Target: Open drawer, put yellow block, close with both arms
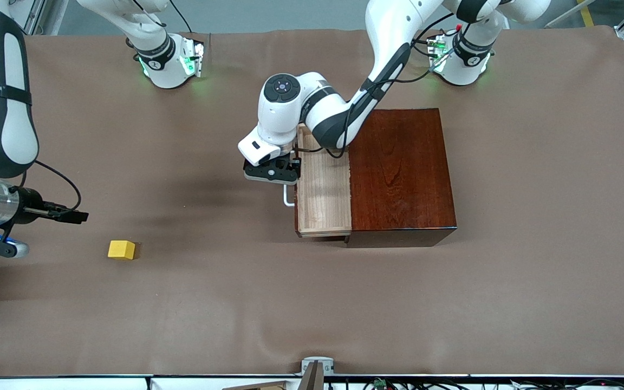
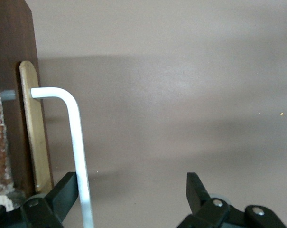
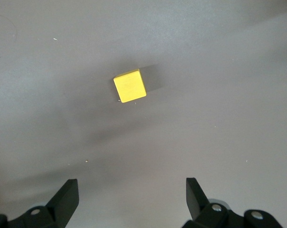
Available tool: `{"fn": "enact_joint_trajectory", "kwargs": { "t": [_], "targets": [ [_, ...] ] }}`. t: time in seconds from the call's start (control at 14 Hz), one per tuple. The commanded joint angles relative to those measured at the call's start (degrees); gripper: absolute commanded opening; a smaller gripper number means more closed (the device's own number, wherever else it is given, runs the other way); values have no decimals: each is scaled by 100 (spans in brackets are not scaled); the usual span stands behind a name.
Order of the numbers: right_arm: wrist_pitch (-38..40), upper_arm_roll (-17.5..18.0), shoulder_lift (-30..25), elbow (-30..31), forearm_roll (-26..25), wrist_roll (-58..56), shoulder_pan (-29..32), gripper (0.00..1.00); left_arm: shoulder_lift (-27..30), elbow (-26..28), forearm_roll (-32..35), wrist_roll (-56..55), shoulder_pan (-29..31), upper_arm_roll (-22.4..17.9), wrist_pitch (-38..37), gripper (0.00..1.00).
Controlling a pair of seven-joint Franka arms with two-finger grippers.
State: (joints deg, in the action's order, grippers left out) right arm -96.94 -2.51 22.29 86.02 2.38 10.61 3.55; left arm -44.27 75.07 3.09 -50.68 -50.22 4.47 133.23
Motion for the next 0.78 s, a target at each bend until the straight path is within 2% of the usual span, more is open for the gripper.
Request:
{"fn": "enact_joint_trajectory", "kwargs": {
  "t": [0.0, 0.71],
  "targets": [
    [26, 75, 65, -86, 105, -6, 102, 100, -188, -239, -115, -109, -84, -25, 194, 100],
    [-149, 75, 399, -16, 140, -15, 41, 100, -170, -353, -115, -109, -225, 19, 361, 100]
  ]
}}
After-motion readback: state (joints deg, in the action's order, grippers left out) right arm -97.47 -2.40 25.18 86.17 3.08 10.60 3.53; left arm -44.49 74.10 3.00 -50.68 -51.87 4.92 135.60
